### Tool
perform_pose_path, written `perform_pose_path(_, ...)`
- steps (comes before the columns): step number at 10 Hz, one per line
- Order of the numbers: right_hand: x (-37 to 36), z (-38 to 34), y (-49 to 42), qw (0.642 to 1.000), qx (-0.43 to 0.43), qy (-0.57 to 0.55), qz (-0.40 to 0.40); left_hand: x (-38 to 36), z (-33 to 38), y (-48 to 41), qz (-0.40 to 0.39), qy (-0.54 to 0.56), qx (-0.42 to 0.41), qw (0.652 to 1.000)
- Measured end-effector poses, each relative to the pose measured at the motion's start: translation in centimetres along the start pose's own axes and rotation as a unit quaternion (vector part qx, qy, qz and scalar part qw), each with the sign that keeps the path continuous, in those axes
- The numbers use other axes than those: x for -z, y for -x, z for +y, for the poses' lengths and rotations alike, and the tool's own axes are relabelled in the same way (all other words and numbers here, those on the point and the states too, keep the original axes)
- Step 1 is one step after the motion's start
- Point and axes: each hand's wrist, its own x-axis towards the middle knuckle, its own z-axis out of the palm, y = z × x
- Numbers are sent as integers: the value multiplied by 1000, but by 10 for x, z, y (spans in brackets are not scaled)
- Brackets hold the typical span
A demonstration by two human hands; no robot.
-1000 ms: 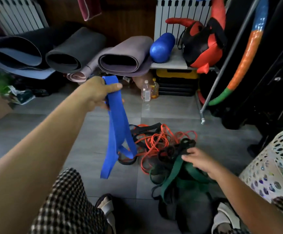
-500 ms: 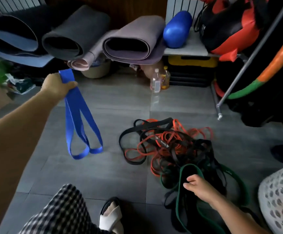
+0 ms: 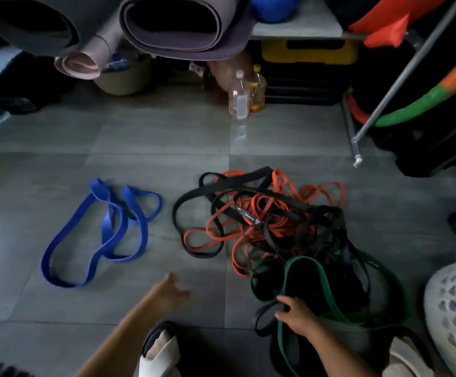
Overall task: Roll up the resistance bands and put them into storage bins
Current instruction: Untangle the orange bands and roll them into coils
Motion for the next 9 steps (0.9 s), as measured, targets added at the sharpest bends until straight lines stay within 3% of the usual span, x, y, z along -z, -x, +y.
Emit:
perform_pose_path(1, -23, 6, -10, 998, -18, -55, -3, -38, -36, -5, -28, -153, -37, 987)
perform_pose_path(2, -18, 2, -6, 985, -14, -161, 60, -52, -37, 2, -72, -212, -93, 970)
perform_pose_path(3, 19, -13, 30, 953, 64, -238, 178, -61, -17, 21, -101, -167, -165, 967)
perform_pose_path(4, 62, -43, 90, 921, 192, -258, 219, -81, 22, 53, -124, -160, -268, 942)
perform_pose_path(5, 88, -74, 153, 908, 299, -234, 177, -108, 49, 95, -196, -122, -333, 914)
perform_pose_path(6, 112, -99, 203, 855, 370, -324, 165, -129, 56, 141, -271, -42, -360, 892)
perform_pose_path(7, 134, -116, 241, 784, 401, -455, 132, -153, 59, 189, -261, 31, -397, 879)
perform_pose_path(8, 159, -116, 272, 773, 423, -431, 193, -167, 66, 223, -141, 164, -392, 894)
perform_pose_path(9, 187, -88, 282, 734, 414, -403, 356, -162, 83, 252, -146, 307, -317, 885)
